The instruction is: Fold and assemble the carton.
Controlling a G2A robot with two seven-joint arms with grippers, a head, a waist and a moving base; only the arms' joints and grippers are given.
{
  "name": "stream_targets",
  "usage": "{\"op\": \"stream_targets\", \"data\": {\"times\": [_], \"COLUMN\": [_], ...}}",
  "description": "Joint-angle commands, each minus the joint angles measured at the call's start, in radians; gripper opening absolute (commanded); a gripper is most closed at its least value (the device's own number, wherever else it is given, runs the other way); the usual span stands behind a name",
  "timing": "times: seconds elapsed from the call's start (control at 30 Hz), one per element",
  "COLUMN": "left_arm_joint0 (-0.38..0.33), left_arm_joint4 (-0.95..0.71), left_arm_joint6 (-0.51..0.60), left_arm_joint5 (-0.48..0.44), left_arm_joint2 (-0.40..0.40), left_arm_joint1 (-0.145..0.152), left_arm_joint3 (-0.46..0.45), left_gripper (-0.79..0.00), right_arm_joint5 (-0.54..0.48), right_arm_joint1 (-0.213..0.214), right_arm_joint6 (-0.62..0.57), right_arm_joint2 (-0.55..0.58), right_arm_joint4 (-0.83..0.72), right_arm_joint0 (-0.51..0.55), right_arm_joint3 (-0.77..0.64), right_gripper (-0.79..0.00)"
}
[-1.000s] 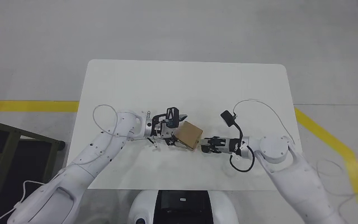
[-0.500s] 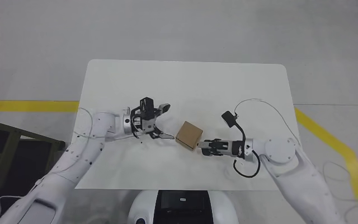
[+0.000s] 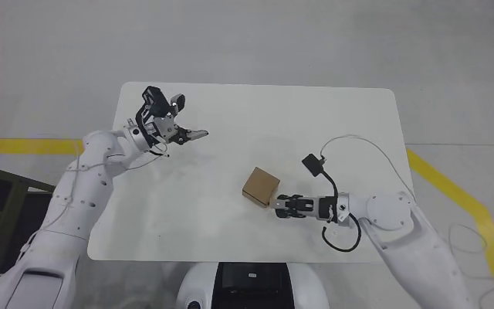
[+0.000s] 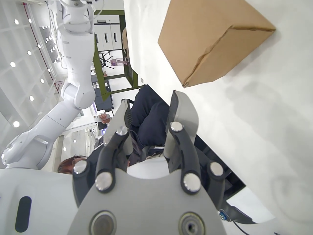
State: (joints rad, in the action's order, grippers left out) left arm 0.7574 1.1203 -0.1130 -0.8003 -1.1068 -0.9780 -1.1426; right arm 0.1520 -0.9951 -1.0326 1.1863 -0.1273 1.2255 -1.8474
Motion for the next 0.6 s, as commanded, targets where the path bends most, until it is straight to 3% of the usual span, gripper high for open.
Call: {"op": "stream_targets", "data": {"times": [0.0, 0.2, 0.43, 0.57], "left_arm_joint0": [-0.006, -0.007, -0.007, -0.007], "left_arm_joint4": [-0.048, -0.097, -0.097, -0.097], "left_arm_joint6": [0.043, 0.059, 0.059, 0.059], "left_arm_joint5": [0.029, 0.045, 0.045, 0.045], "left_arm_joint2": [-0.021, -0.056, -0.056, -0.056], "left_arm_joint1": [0.002, 0.005, 0.005, 0.005], "left_arm_joint3": [0.010, 0.030, 0.030, 0.030], "left_gripper": [0.000, 0.000, 0.000, 0.000], "right_arm_joint5": [-0.001, -0.003, 0.001, 0.016], "right_arm_joint1": [0.000, 0.000, -0.004, -0.010], "right_arm_joint6": [-0.004, -0.018, -0.017, -0.006], "right_arm_joint2": [-0.004, -0.026, -0.066, -0.107], "right_arm_joint4": [0.002, 0.008, 0.027, 0.058], "right_arm_joint0": [0.000, -0.003, -0.021, -0.042], "right_arm_joint3": [-0.012, -0.040, -0.059, -0.058], "right_gripper": [-0.483, -0.474, -0.397, -0.139]}}
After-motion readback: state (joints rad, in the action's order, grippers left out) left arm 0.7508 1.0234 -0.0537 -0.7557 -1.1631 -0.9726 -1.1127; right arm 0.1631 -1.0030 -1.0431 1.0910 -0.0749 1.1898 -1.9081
